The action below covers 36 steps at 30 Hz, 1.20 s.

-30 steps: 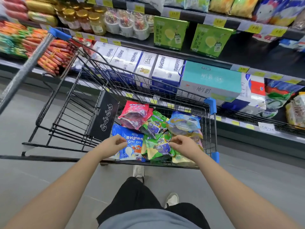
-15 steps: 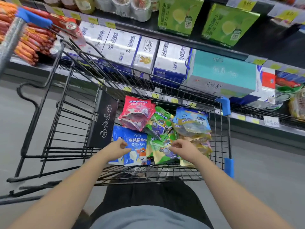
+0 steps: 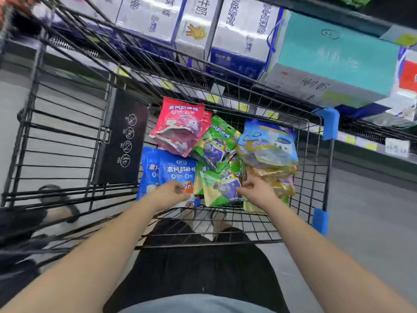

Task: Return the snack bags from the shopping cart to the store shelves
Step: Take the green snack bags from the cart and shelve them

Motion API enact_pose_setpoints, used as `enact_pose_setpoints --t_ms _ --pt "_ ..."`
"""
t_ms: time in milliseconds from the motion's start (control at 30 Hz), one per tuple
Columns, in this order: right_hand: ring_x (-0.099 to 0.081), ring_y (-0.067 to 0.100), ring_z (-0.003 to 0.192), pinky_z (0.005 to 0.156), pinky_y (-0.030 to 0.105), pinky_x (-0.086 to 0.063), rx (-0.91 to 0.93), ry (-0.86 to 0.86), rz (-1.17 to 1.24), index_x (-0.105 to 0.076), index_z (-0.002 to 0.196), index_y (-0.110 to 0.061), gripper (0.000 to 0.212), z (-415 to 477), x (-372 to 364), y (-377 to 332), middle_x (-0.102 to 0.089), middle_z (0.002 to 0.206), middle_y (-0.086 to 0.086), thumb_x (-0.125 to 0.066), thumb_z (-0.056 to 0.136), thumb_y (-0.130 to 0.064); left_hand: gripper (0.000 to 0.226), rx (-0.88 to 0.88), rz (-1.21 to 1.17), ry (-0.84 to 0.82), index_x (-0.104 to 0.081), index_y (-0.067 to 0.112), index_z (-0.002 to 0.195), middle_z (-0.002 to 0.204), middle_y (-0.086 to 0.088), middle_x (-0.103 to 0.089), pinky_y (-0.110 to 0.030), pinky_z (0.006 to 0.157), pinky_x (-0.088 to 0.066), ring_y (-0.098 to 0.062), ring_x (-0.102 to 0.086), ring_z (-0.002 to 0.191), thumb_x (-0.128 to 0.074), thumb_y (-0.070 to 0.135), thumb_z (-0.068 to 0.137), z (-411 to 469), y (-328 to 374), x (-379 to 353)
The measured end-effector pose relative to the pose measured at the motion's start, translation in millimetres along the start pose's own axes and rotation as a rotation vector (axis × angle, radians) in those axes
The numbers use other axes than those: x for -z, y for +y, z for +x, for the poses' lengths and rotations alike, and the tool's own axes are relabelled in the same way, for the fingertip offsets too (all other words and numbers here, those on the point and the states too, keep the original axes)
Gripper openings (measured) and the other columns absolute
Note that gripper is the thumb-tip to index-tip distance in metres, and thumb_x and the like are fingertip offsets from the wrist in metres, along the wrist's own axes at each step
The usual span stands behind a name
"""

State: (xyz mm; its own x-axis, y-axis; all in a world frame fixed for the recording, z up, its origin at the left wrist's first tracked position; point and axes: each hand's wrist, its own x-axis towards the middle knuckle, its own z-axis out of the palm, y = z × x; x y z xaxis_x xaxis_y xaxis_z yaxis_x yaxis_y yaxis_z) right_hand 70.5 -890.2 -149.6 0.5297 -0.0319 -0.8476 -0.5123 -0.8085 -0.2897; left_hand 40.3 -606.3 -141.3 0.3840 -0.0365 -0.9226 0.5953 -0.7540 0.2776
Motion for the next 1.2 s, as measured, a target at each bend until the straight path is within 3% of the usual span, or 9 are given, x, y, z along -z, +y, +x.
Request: enact_pose_setpoints --t_ms 200,367,433,500,633,733,867,1000,1200 --pt "-0.061 0.023 0.111 0.082 0.027 -0.041 -0.054 -0.029 -0.009 -0.065 0.127 -0.010 0.044 19 -7 8 -0.068 0.125 0.007 -0.068 0.093 -0.037 0.056 0.014 -0.142 0.011 -0.048 0.018 0.136 0.130 0.000 -0.059 -0.028 0.082 -0.043 -0.016 -0.059 0.101 -0.064 0.048 0.091 29 19 -8" --pt "-0.061 0.022 0.116 0.084 0.027 -0.041 -0.086 -0.031 0.018 -0.062 0.132 -0.014 0.047 31 -10 11 -0.067 0.126 0.003 -0.066 0.094 -0.041 0.059 -0.003 -0.218 0.162 -0.046 0.014 0.137 0.127 -0.002 -0.057 -0.031 0.082 -0.045 -0.021 -0.059 0.105 -0.060 0.050 0.093 58 56 -1" --pt "-0.062 0.022 0.115 0.087 0.027 -0.043 -0.087 -0.031 0.040 -0.061 0.134 -0.012 0.050 34 -11 11 -0.069 0.122 0.004 -0.066 0.094 -0.041 0.039 0.027 -0.210 0.214 -0.059 0.017 0.110 0.103 -0.005 -0.059 -0.032 0.078 -0.045 -0.024 -0.061 0.093 -0.058 0.052 0.093 71 68 1" --pt "-0.064 0.021 0.108 0.086 0.027 -0.045 -0.075 -0.032 0.071 -0.063 0.132 -0.010 0.049 37 -12 10 -0.071 0.115 0.005 -0.068 0.094 -0.040 0.035 0.079 -0.350 0.200 -0.052 0.018 0.081 0.089 -0.008 -0.055 -0.039 0.081 -0.054 -0.025 -0.062 0.086 -0.061 0.050 0.092 85 77 -1" --pt "-0.060 0.015 0.092 0.079 0.026 -0.046 -0.064 -0.050 0.123 -0.061 0.130 -0.014 0.044 43 -13 8 -0.065 0.095 -0.003 -0.066 0.095 -0.040 0.051 0.265 -0.703 0.155 -0.053 0.001 0.125 0.119 -0.014 -0.061 -0.042 0.083 -0.059 -0.025 -0.063 0.105 -0.065 0.040 0.093 105 92 -8" --pt "-0.065 0.019 0.106 0.093 0.034 -0.053 -0.077 -0.063 0.180 -0.059 0.131 -0.017 0.048 49 -13 7 -0.067 0.107 -0.005 -0.067 0.093 -0.046 0.040 0.297 -0.916 0.110 -0.045 0.001 0.138 0.135 -0.015 -0.055 -0.042 0.092 -0.054 -0.026 -0.056 0.125 -0.051 0.022 0.103 110 105 -13" --pt "-0.065 0.016 0.105 0.088 0.030 -0.051 -0.100 -0.071 0.262 -0.060 0.128 -0.019 0.045 57 -11 6 -0.069 0.116 -0.004 -0.067 0.093 -0.046 0.033 0.304 -0.968 0.187 -0.049 0.001 0.126 0.123 -0.016 -0.060 -0.038 0.077 -0.055 -0.022 -0.062 0.101 -0.059 0.020 0.099 122 105 -14" --pt "-0.065 0.017 0.107 0.090 0.031 -0.051 -0.121 -0.079 0.284 -0.061 0.123 -0.020 0.043 63 -10 2 -0.073 0.111 -0.003 -0.066 0.092 -0.049 0.022 0.299 -0.947 0.197 -0.042 0.011 0.112 0.117 -0.015 -0.061 -0.037 0.073 -0.056 -0.022 -0.063 0.097 -0.059 0.015 0.099 123 101 -12" --pt "-0.071 0.021 0.101 0.099 0.048 -0.055 -0.185 -0.081 0.567 -0.061 0.125 -0.013 0.078 76 -22 -8 -0.073 0.103 0.003 -0.071 0.071 -0.068 0.015 0.302 -0.950 0.053 -0.050 0.006 0.107 0.100 -0.008 -0.063 -0.043 0.084 -0.058 -0.021 -0.065 0.099 -0.060 0.013 0.098 103 87 -14"
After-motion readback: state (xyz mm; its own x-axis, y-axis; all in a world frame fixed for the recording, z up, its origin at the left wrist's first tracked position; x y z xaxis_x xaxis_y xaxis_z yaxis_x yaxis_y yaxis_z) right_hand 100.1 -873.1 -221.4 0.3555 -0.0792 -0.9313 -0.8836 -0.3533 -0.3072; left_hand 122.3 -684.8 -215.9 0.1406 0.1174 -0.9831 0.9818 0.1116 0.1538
